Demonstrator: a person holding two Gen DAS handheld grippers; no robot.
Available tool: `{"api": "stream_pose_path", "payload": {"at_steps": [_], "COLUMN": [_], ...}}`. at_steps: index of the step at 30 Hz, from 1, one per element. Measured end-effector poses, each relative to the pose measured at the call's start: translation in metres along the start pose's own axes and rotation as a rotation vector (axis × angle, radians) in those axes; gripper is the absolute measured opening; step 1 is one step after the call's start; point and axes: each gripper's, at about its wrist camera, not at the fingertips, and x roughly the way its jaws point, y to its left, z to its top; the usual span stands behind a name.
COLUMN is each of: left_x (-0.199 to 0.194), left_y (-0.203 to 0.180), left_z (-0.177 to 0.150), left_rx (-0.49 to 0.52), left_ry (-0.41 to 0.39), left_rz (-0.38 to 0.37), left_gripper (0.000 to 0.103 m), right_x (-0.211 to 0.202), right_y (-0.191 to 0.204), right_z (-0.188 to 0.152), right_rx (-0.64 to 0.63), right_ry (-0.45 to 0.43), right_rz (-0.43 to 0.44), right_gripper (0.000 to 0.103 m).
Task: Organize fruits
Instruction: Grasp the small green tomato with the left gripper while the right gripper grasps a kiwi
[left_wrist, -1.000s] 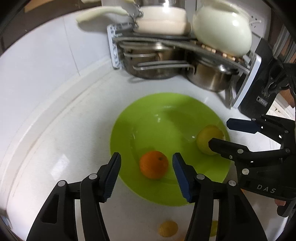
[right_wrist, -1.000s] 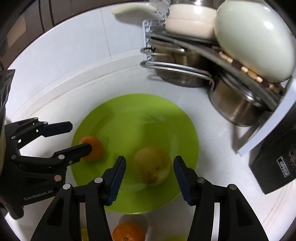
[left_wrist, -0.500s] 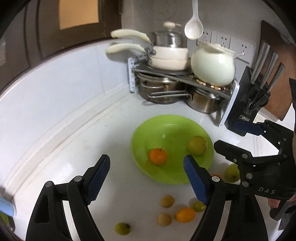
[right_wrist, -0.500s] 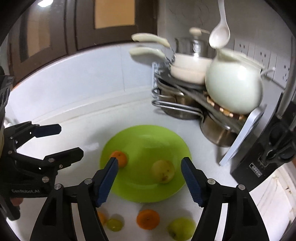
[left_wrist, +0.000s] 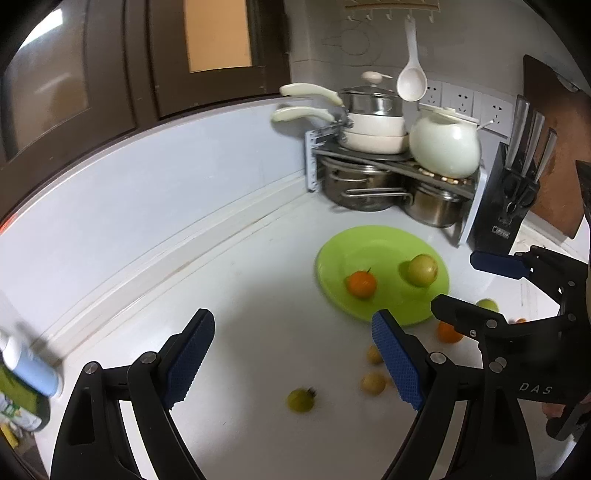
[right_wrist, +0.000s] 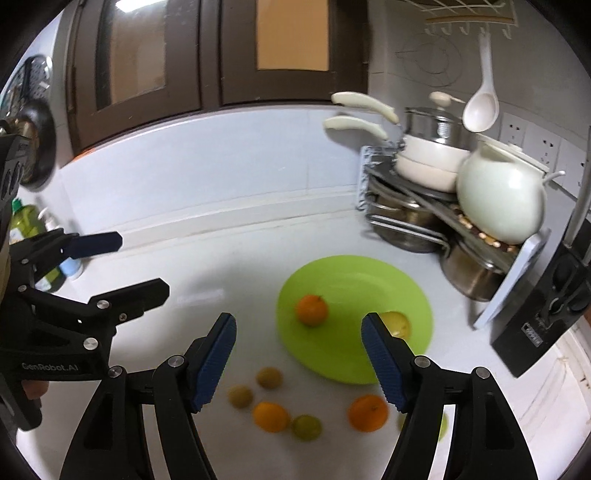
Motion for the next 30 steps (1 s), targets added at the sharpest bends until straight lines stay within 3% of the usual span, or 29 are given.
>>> {"api": "stream_pose_path", "payload": {"at_steps": [13,23,30], "left_x": [-0.005,0.018,0.037], "left_y": [0.018,0.014,0.006], "left_z": [-0.054,-0.083,-0.094], "left_rx": [0.010,0.063,0.119], "left_ry": [0.009,0.035,0.069], "left_rz": [0.081,0.064,0.042], "left_gripper": [0.087,0.086,0.077], "right_x": [0.013,0.033,0.050], "right_y": [0.039,0.055,0.062], "right_z": [-0.030,-0.057,-0.068], "right_rx": [-0.099,-0.201,-0.232], "right_ry": [0.058,0.118,0.175], "right_rz": [0.029,0.000,0.023], "right_gripper": [0.071,0.070,0.060]}}
